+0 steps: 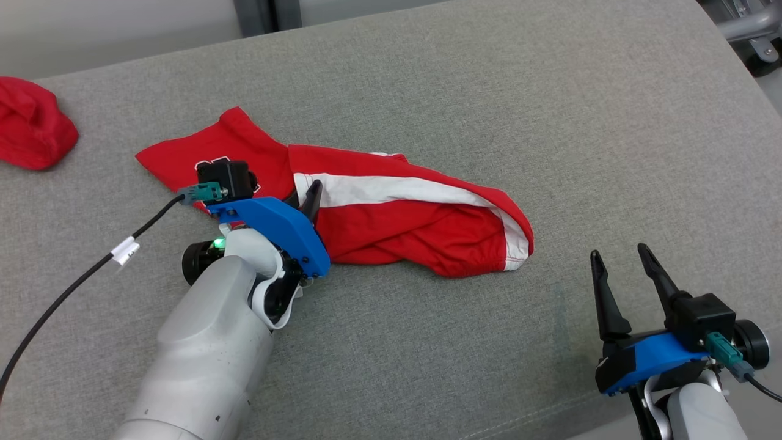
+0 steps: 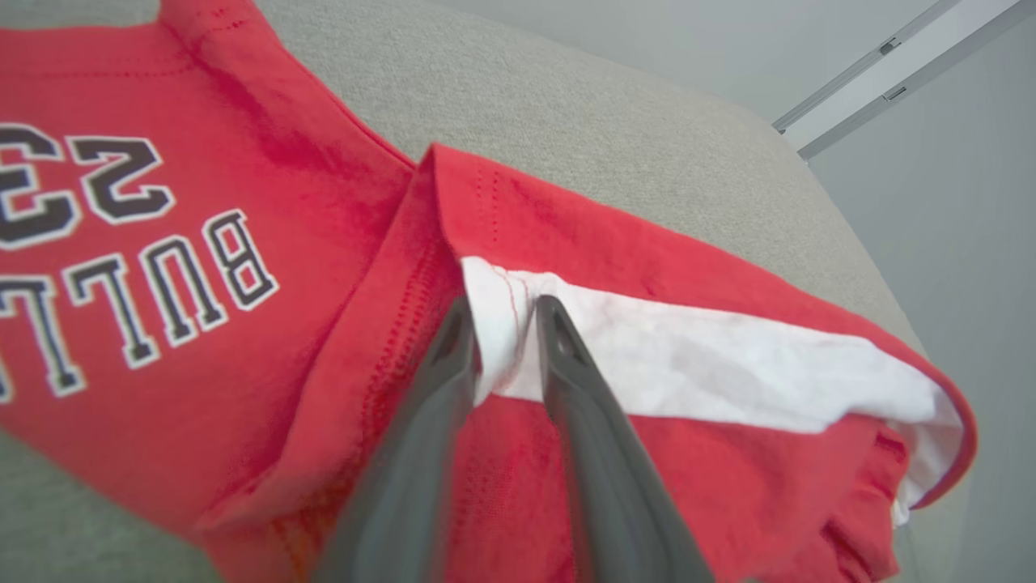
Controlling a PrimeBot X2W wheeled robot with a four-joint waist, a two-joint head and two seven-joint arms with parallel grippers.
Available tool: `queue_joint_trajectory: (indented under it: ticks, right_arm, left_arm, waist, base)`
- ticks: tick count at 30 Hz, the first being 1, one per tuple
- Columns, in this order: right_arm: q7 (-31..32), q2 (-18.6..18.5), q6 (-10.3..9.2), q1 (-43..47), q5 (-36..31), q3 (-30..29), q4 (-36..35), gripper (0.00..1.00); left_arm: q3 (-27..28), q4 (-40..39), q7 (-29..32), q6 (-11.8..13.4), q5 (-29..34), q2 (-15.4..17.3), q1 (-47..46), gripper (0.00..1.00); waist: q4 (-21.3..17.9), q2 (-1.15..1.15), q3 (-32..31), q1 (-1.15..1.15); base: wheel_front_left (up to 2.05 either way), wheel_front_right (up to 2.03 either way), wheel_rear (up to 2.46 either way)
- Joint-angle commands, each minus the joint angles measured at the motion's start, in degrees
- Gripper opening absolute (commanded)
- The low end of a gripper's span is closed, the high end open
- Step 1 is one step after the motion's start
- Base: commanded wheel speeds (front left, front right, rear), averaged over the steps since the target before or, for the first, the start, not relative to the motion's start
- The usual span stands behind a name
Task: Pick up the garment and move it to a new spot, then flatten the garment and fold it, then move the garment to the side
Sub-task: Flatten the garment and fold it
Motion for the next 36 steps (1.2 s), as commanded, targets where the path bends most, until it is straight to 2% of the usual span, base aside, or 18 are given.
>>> queue_joint_trajectory:
  ticks: [1, 3, 5, 11, 15, 20, 23, 29, 33, 36]
  right_arm:
    - [-0.31, 0.23, 0.01, -0.79, 0.05, 0.21, -0.25, 1.00]
    - [-0.31, 0.26, 0.01, -0.89, 0.15, 0.30, -0.26, 1.00]
    - [-0.31, 0.30, 0.01, -0.99, 0.26, 0.25, -0.30, 1.00]
    - [-0.31, 0.36, 0.01, 0.16, 0.78, -1.14, -0.51, 1.00]
    - [-0.30, 0.44, 0.01, 1.39, 1.35, -1.95, -0.45, 1.00]
    - [-0.29, 0.48, 0.01, 2.98, 2.06, -1.04, 0.26, 1.00]
    - [-0.28, 0.48, 0.01, 3.57, 2.45, -0.13, 0.70, 1.00]
    - [-0.27, 0.50, 0.01, 4.25, 3.57, 1.71, 1.54, 1.00]
    - [-0.27, 0.54, 0.01, 3.99, 3.77, 2.07, 1.82, 1.00]
    - [-0.27, 0.55, 0.01, 3.62, 3.68, 2.21, 1.94, 1.00]
  left_arm:
    - [-0.85, -0.35, -0.34, -0.38, -0.81, 0.02, -0.91, 0.36]
    - [-1.71, -0.32, -0.89, -0.42, -0.75, 0.05, -1.16, 0.25]
    - [-2.50, 0.52, -2.16, -0.27, -0.07, 0.04, -1.31, 0.00]
    - [-3.96, 0.12, -5.53, -0.39, 0.11, 0.00, -0.40, 0.00]
    - [-5.56, -4.58, -9.23, -0.56, -0.39, 0.36, 2.92, 0.00]
    - [-6.12, -13.32, -10.47, -0.51, -1.07, 4.25, 7.72, 0.00]
    - [-5.92, -17.26, -10.20, 0.55, -1.11, 6.08, 9.90, 0.00]
    - [-5.53, -29.67, -7.44, 6.66, -0.09, 12.84, 17.39, 0.00]
    - [-4.21, -36.08, -5.27, 10.57, -1.28, 16.09, 22.62, 0.00]
    - [-3.84, -37.81, -3.94, 12.57, -2.39, 16.88, 25.61, 0.00]
  waist:
    - [-0.02, 0.00, 0.14, 0.00]
    - [0.02, 0.00, 0.18, 0.00]
    - [0.11, 0.00, 0.11, 0.00]
    - [1.47, 0.00, -1.00, 0.00]
    - [4.32, 0.00, -2.96, 0.00]
    - [7.78, 0.00, -4.47, 0.00]
    - [8.95, 0.00, -4.95, 0.00]
    - [10.70, 0.00, -5.59, 0.00]
    - [10.93, 0.00, -5.59, 0.00]
    - [10.65, 0.00, -5.52, 0.00]
  base:
    - [0.00, 0.00, 0.00]
    - [0.00, 0.00, 0.00]
    - [0.00, 0.00, 0.00]
    - [0.00, 0.00, 0.00]
    - [0.00, 0.00, 0.00]
    - [0.00, 0.00, 0.00]
    - [0.00, 0.00, 0.00]
    - [0.00, 0.00, 0.00]
    - [0.00, 0.00, 0.00]
    - [0.00, 0.00, 0.00]
